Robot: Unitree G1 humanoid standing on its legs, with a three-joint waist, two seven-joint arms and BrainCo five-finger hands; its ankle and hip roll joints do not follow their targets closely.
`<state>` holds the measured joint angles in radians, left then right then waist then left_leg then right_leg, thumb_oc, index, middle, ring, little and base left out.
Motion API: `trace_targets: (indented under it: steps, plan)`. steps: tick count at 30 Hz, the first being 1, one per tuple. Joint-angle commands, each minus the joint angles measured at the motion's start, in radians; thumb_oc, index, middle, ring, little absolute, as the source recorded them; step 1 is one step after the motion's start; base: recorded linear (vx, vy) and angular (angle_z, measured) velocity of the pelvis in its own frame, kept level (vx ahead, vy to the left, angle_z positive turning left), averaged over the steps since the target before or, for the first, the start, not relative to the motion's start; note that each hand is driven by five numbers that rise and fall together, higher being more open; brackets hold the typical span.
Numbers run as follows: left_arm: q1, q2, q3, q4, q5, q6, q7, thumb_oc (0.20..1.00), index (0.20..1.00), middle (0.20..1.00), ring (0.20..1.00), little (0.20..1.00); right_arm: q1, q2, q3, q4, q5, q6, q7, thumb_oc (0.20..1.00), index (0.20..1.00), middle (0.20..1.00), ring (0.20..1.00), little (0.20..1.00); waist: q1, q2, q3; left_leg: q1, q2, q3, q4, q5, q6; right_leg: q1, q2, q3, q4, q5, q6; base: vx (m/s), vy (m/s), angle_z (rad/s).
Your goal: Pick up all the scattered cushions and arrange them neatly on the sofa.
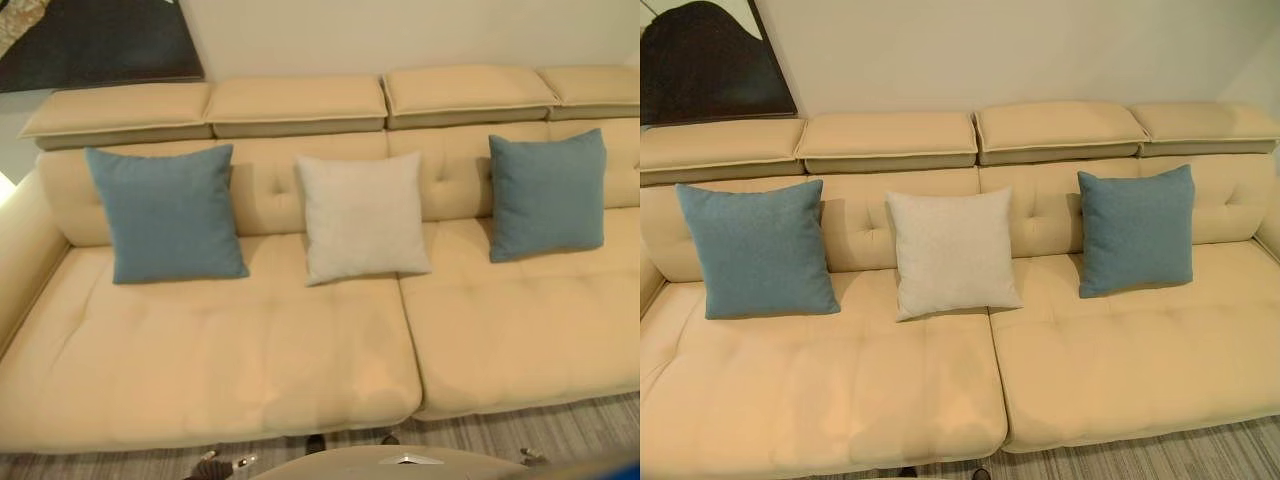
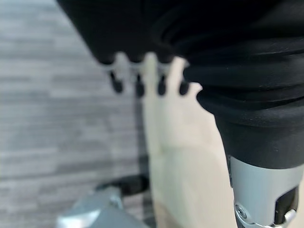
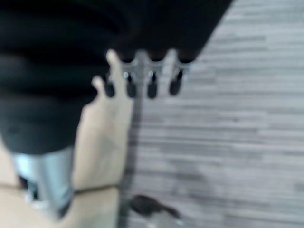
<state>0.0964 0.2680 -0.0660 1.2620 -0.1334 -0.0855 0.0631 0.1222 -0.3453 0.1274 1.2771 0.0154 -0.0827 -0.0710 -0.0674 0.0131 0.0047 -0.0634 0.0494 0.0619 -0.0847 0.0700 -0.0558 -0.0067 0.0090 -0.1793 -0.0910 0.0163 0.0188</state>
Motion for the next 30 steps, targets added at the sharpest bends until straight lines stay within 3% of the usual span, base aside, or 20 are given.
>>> trace_targets:
  steps: [1, 3, 6, 8, 11, 12, 15, 17, 18, 19, 20, 24, 25, 27, 30]
  plan:
    - [-0.104, 0.043, 0.016, 0.005, 0.002, 0.008, -0.010, 1.000, 1.000, 1.000, 1.000, 1.000, -0.076, -0.010, 0.002, 0.014, 0.005, 0.008, 0.003, 1.000, 1.000, 1.000, 1.000, 1.000, -0.002, -0.055, 0.062, 0.045, 0.048, 0.061, 0.054, 0.014, -0.061, -0.020, -0.064, -0.008, 0.004, 0.033, 0.109, -0.18, -0.035, 0.09]
    - [-0.116, 0.043, 0.010, 0.003, -0.003, 0.006, -0.018, 1.000, 1.000, 1.000, 1.000, 1.000, -0.076, -0.018, 0.001, 0.019, 0.004, 0.013, 0.006, 1.000, 1.000, 1.000, 1.000, 1.000, -0.008, -0.076, 0.068, 0.036, 0.024, 0.046, 0.184, -0.068, -0.045, -0.029, -0.085, -0.007, 0.004, 0.052, 0.105, -0.20, -0.009, 0.15]
    - [-0.129, 0.039, 0.005, 0.014, -0.010, 0.011, -0.033, 1.000, 1.000, 1.000, 1.000, 1.000, -0.078, -0.027, -0.005, 0.018, -0.005, 0.021, 0.015, 1.000, 1.000, 1.000, 1.000, 1.000, -0.021, -0.079, 0.062, 0.069, -0.016, 0.005, 0.246, -0.112, -0.043, -0.048, -0.089, 0.005, 0.004, 0.079, 0.109, -0.13, 0.073, 0.07]
    - [-0.142, 0.045, -0.004, 0.020, -0.006, 0.017, -0.041, 1.000, 1.000, 1.000, 1.000, 1.000, -0.105, -0.046, -0.005, 0.053, -0.008, 0.050, 0.038, 1.000, 1.000, 1.000, 1.000, 1.000, -0.028, -0.064, 0.054, 0.116, -0.022, -0.009, 0.200, -0.136, -0.034, -0.066, -0.083, 0.011, 0.007, 0.092, 0.116, -0.11, 0.164, 0.02]
    - [-0.157, 0.053, -0.018, 0.013, 0.007, 0.016, -0.048, 1.000, 1.000, 1.000, 1.000, 1.000, -0.124, -0.064, -0.011, 0.042, 0.001, 0.044, 0.036, 1.000, 1.000, 1.000, 1.000, 1.000, -0.043, -0.056, 0.049, 0.150, -0.021, 0.030, 0.123, -0.146, -0.024, -0.091, -0.095, 0.006, 0.010, 0.115, 0.128, -0.11, 0.171, 0.05]
    - [-0.177, 0.055, -0.027, 0.013, 0.010, 0.021, -0.052, 1.000, 1.000, 1.000, 1.000, 1.000, -0.141, -0.063, -0.001, 0.038, -0.014, 0.048, 0.037, 1.000, 1.000, 1.000, 1.000, 1.000, -0.044, -0.061, 0.055, 0.154, -0.045, 0.022, 0.082, -0.159, -0.004, -0.122, -0.109, 0.014, 0.016, 0.147, 0.144, -0.18, 0.222, 0.14]
    - [-0.205, 0.075, -0.028, 0.018, 0.014, 0.020, -0.054, 1.000, 1.000, 1.000, 1.000, 1.000, -0.169, -0.057, 0.021, 0.028, -0.042, 0.049, 0.038, 1.000, 1.000, 1.000, 1.000, 1.000, -0.041, -0.069, 0.074, 0.144, -0.077, 0.022, 0.052, -0.148, 0.015, -0.166, -0.131, 0.033, 0.016, 0.197, 0.175, -0.22, 0.231, -0.24]
    - [-0.221, 0.095, -0.037, 0.021, 0.033, 0.019, -0.052, 1.000, 1.000, 1.000, 1.000, 1.000, -0.179, -0.046, 0.039, 0.024, -0.059, 0.056, 0.042, 1.000, 1.000, 1.000, 1.000, 1.000, -0.046, -0.067, 0.088, 0.128, -0.079, 0.030, 0.054, -0.137, 0.025, -0.192, -0.138, 0.072, 0.045, 0.195, 0.186, -0.26, 0.175, -0.52]
    - [-0.234, 0.113, -0.037, 0.025, 0.032, 0.020, -0.052, 1.000, 1.000, 1.000, 1.000, 1.000, -0.187, -0.044, 0.055, 0.031, -0.073, 0.057, 0.046, 1.000, 1.000, 1.000, 1.000, 1.000, -0.043, -0.058, 0.097, 0.106, -0.076, 0.037, 0.065, -0.127, 0.038, -0.191, -0.131, 0.107, 0.127, 0.145, 0.173, -0.25, 0.132, -0.30]
    - [-0.234, 0.113, -0.037, 0.025, 0.032, 0.020, -0.052, 1.000, 1.000, 1.000, 1.000, 1.000, -0.187, -0.043, 0.055, 0.031, -0.073, 0.057, 0.046, 1.000, 1.000, 1.000, 1.000, 1.000, -0.043, -0.059, 0.095, 0.103, -0.077, 0.037, 0.065, -0.126, 0.039, -0.194, -0.132, 0.108, 0.128, 0.146, 0.173, -0.23, 0.092, -0.12]
    - [-0.238, 0.060, -0.058, 0.014, 0.038, 0.019, -0.013, 1.000, 1.000, 1.000, 1.000, 1.000, -0.181, -0.025, 0.064, 0.038, -0.074, 0.059, 0.037, 1.000, 1.000, 1.000, 1.000, 1.000, -0.033, -0.055, 0.095, 0.098, -0.072, 0.042, 0.064, -0.121, 0.046, -0.172, -0.136, 0.089, 0.168, 0.113, 0.162, -0.12, 0.018, -0.15]
    - [-0.232, 0.046, -0.062, 0.026, 0.056, 0.033, -0.003, 1.000, 1.000, 1.000, 1.000, 1.000, -0.161, 0.001, 0.052, 0.066, -0.087, 0.062, 0.030, 1.000, 1.000, 1.000, 1.000, 1.000, -0.005, -0.053, 0.064, 0.079, -0.058, 0.047, 0.041, -0.091, 0.044, -0.089, -0.140, 0.063, 0.236, 0.028, 0.145, -0.11, 0.003, -0.18]
    - [-0.232, 0.046, -0.062, 0.026, 0.056, 0.033, -0.003, 1.000, 1.000, 1.000, 1.000, 1.000, -0.161, 0.001, 0.052, 0.066, -0.087, 0.062, 0.030, 1.000, 1.000, 1.000, 1.000, 1.000, -0.005, -0.053, 0.064, 0.080, -0.058, 0.047, 0.041, -0.091, 0.044, -0.088, -0.140, 0.063, 0.236, 0.027, 0.145, -0.05, -0.039, -0.28]
    - [-0.226, 0.038, -0.050, 0.037, 0.046, 0.034, 0.002, 1.000, 1.000, 1.000, 1.000, 1.000, -0.159, 0.015, 0.058, 0.079, -0.100, 0.070, 0.023, 1.000, 1.000, 1.000, 1.000, 1.000, 0.025, -0.070, 0.029, 0.079, -0.056, 0.080, 0.017, -0.077, 0.026, -0.009, -0.159, -0.013, 0.115, 0.042, 0.160, -0.03, -0.072, -0.30]
    - [-0.222, 0.028, -0.033, 0.053, 0.034, 0.037, 0.006, 1.000, 1.000, 1.000, 1.000, 1.000, -0.163, 0.026, 0.061, 0.083, -0.097, 0.072, 0.023, 1.000, 1.000, 1.000, 1.000, 1.000, 0.022, -0.075, 0.000, 0.088, -0.047, 0.092, -0.001, -0.066, 0.017, 0.005, -0.141, -0.004, 0.042, 0.051, 0.166, 0.01, -0.084, -0.41]
